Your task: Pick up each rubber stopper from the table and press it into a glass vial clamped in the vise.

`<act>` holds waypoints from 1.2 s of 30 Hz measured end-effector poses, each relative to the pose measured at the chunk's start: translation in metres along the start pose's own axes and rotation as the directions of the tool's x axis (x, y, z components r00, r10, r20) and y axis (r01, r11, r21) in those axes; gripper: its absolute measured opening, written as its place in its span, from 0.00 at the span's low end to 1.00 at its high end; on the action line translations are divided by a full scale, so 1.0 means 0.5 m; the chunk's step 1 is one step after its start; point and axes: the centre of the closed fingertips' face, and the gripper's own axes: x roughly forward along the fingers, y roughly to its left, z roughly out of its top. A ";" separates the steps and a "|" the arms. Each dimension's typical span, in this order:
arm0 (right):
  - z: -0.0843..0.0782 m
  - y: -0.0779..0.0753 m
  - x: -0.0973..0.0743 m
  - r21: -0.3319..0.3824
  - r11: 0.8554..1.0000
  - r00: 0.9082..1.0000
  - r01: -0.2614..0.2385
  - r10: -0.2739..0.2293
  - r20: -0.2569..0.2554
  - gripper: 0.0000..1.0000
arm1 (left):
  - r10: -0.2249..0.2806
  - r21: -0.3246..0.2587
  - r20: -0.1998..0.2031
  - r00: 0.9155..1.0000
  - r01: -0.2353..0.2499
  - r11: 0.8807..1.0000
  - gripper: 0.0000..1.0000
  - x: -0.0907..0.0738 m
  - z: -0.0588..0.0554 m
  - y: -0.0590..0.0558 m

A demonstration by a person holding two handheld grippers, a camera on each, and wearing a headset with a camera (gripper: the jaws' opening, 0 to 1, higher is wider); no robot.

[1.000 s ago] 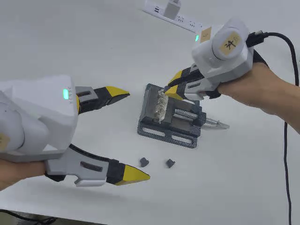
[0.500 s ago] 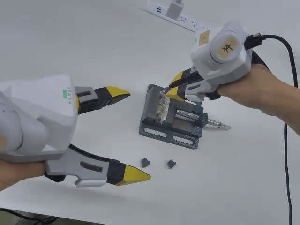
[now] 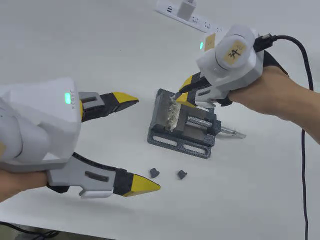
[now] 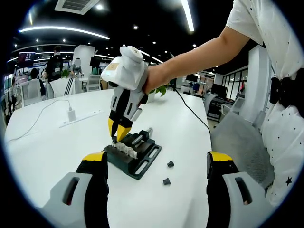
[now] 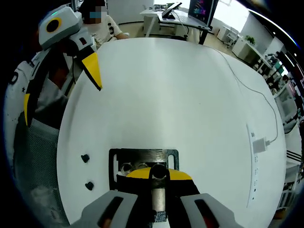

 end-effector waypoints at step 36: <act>0.007 -0.001 0.004 -0.037 0.999 1.000 0.028 -0.028 -0.007 0.14 | 0.007 -0.001 0.009 1.000 -0.007 1.000 0.84 -0.003 0.005 0.005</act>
